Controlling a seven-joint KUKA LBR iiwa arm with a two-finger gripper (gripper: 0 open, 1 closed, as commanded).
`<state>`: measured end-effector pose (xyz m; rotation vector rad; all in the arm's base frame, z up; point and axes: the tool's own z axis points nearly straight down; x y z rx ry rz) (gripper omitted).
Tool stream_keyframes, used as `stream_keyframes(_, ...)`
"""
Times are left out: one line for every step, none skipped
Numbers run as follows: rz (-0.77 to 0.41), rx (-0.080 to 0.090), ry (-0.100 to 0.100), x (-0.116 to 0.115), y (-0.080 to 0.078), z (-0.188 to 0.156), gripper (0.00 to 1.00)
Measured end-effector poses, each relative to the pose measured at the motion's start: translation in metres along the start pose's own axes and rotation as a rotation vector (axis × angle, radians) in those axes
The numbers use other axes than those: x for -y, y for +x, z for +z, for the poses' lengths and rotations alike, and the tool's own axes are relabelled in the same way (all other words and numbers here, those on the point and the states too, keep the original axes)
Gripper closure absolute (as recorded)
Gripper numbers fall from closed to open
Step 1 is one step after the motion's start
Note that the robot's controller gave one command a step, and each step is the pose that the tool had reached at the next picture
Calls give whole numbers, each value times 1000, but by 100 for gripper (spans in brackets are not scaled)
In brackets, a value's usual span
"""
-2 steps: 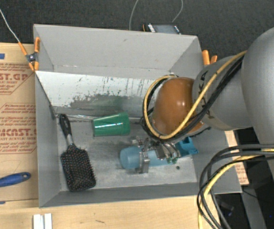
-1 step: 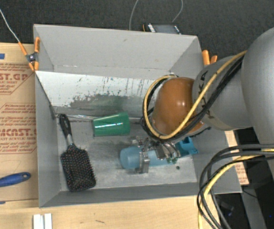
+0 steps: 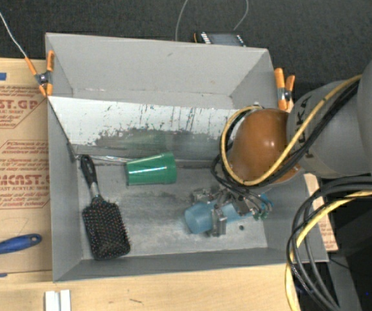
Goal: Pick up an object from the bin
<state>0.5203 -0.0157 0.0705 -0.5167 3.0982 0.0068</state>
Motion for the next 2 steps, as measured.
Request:
stream_keyframes(-33,8,3,12,-7,-95,100)
stream_keyframes(-373,13,7,6,-7,-161,100)
